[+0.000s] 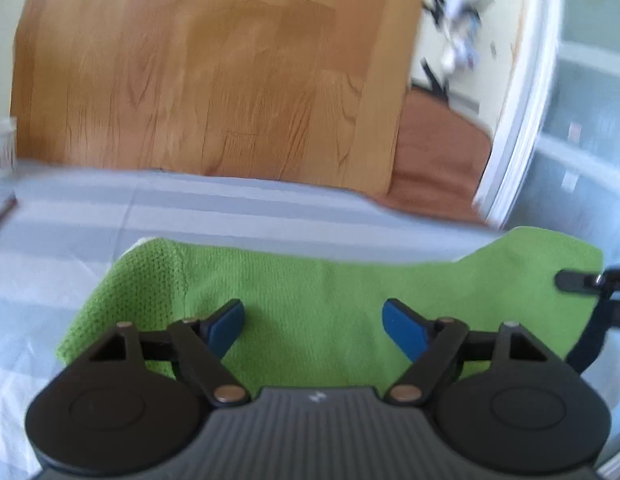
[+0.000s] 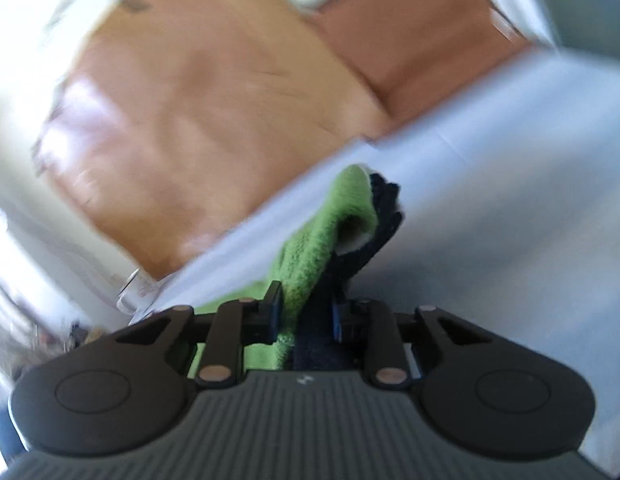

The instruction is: Fold small clothes

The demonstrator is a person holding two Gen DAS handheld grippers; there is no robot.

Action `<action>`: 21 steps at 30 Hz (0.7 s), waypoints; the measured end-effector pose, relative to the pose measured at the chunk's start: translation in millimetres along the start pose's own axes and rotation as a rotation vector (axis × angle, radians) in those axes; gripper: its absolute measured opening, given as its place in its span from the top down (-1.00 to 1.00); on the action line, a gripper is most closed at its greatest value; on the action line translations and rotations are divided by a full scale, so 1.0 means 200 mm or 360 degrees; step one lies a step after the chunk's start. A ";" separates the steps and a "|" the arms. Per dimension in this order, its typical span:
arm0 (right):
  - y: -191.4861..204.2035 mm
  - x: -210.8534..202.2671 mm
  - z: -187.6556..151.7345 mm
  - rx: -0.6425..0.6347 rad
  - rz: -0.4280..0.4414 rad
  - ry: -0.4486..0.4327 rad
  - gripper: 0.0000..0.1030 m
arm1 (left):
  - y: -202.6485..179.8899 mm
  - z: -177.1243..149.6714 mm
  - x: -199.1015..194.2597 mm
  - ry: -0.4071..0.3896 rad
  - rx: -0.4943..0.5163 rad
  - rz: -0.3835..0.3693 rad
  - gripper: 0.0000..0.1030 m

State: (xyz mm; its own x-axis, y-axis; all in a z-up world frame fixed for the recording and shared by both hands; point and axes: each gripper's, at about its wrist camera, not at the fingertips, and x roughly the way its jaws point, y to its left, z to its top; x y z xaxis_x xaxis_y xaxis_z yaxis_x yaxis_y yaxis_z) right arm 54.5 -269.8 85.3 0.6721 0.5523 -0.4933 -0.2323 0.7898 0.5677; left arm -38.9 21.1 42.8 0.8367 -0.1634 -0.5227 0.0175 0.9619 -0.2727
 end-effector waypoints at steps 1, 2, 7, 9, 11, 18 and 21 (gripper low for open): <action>0.09 0.01 0.01 -0.0105 0.0014 -0.0008 0.50 | 0.06 0.03 -0.05 -0.0044 -0.0089 -0.0037 -0.56; 0.20 0.02 0.01 -0.0232 0.0033 -0.0012 0.50 | 0.11 0.06 -0.10 -0.0105 -0.0167 -0.0059 -0.59; 0.65 0.25 -0.08 -0.0689 0.0199 0.0089 0.50 | 0.35 0.16 -0.38 -0.0350 -0.0363 -0.0008 -0.75; 0.80 0.39 -0.15 -0.0794 0.0280 0.0191 0.51 | 0.41 0.16 -0.46 -0.0397 -0.0380 0.0050 -0.80; 0.90 0.56 -0.25 -0.0880 0.0328 0.0308 0.55 | 0.47 0.15 -0.53 -0.0423 -0.0403 0.0107 -0.86; 0.97 0.88 -0.46 -0.1011 0.0473 0.0634 0.37 | 0.53 0.14 -0.47 -0.0333 -0.0431 0.0186 -0.97; 0.91 0.76 -0.34 -0.0922 0.0581 0.0574 0.23 | 0.52 0.14 -0.40 -0.0254 -0.0410 0.0188 -0.99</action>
State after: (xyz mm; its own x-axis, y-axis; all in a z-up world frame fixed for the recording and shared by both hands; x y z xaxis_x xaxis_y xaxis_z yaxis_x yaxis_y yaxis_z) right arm 66.7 -24.7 68.2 0.2347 0.7789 -0.5816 -0.7927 0.4997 0.3493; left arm -88.6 140.8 78.8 0.9003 0.0019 -0.4352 -0.2067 0.8819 -0.4237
